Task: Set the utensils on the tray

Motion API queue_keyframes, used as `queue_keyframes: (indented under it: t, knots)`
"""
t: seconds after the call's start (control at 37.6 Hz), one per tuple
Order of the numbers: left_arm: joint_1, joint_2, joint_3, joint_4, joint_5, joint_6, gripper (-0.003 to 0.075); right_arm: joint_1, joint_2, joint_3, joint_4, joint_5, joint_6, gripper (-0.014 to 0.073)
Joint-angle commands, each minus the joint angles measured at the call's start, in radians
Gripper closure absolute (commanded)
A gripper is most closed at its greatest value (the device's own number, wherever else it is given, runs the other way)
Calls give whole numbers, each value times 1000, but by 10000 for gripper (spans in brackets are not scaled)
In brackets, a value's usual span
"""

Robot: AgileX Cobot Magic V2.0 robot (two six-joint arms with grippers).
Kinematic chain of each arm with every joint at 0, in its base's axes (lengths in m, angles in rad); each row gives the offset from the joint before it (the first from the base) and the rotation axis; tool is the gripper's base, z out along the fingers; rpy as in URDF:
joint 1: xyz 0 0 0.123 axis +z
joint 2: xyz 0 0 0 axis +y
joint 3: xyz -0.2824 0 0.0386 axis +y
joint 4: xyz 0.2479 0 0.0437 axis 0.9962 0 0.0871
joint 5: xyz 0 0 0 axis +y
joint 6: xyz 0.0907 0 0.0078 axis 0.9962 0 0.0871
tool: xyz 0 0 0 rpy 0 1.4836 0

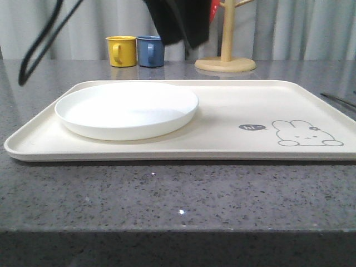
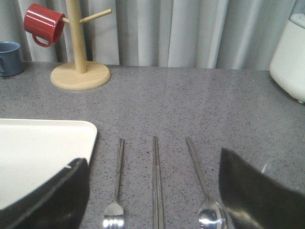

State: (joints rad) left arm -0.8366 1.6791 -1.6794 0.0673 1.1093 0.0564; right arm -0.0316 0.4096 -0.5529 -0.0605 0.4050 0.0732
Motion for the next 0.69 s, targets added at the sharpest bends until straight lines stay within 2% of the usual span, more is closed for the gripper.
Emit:
queue_keyframes:
  t: [0.0,0.05,0.27,0.51,0.67]
  knots:
    - [44,-117,-27,-11,-57,-17,690,-6,11,-36,-4,-74,-6,11]
    - [78,-151,-27,-11,-57,-26,740,-6,11,-36,-4,-74,-6,11]
    - [274,-303,50,-11,-96,-35,738,-6,11,-36,-4,-74,-6,11]
    - [532,-587,358,-11,-278,-42,738,-6,11,-36,-4,-74,-6,11]
    - [655,-799,610,-17,-447,-42,738,-6,11,-36,-4,-74,-6,11]
